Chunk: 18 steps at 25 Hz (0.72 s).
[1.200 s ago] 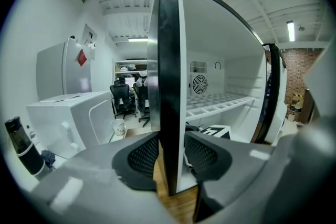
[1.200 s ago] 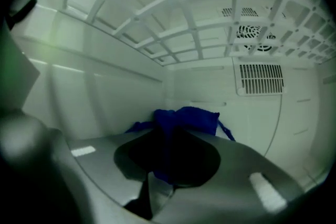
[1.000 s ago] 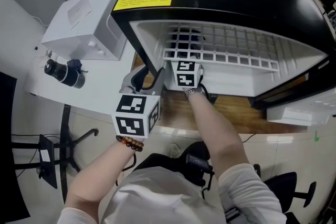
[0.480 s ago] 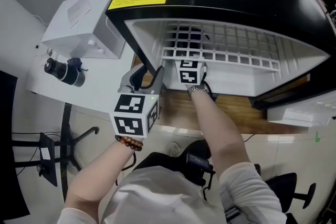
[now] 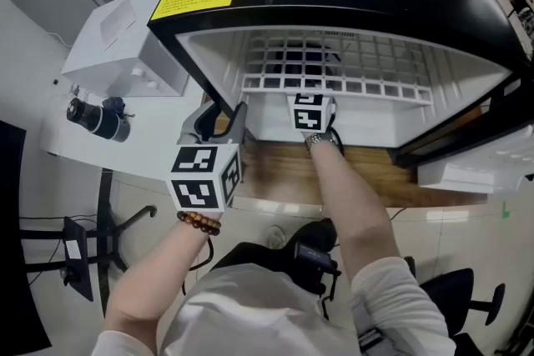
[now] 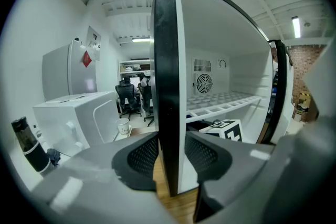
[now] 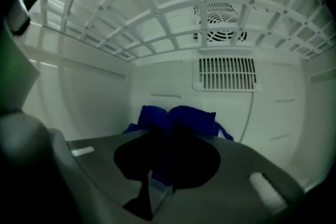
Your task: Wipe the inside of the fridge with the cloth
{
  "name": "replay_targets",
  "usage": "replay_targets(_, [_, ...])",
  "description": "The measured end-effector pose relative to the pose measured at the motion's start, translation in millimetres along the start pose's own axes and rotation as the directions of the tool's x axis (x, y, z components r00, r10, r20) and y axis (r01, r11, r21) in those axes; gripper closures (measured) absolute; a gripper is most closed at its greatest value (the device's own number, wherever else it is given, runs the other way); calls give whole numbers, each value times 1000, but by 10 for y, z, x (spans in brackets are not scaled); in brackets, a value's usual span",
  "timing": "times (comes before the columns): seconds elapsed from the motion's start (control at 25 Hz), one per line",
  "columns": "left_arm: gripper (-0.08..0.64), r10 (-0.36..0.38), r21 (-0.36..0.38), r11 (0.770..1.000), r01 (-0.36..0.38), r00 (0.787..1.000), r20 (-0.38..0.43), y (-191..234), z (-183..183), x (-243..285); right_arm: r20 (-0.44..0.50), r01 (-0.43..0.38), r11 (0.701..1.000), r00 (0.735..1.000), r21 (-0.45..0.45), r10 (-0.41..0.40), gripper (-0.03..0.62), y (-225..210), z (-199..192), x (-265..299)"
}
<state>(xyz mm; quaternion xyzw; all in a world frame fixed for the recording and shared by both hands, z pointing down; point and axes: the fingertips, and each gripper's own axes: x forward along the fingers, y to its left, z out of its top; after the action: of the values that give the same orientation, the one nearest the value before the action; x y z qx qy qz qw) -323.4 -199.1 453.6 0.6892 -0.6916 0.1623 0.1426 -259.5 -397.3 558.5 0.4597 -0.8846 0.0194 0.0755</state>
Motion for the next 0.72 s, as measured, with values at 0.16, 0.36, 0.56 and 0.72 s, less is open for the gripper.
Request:
replay_targets(0.16, [411,13,-5,1000,-13,1000,-1,5,8,11,-1,23,1000,1000,3,-23,525,-184,-10,-58])
replay_targets(0.36, [410,29,-10,1000,-29,1000,-5,14,6,21,-8,48,999,999,-5,-48,525,-409,-33,-135])
replay_targets(0.56, [408,39,-14,999,-39,999,-16,20,14,38,-13,58,998,998,23,-58,525,-641,-53,-177])
replay_targets(0.72, [405,47,-16,999,-47,999,-22,19,11,48,-14,59,998,998,21,-59,525,-775,-84,-218])
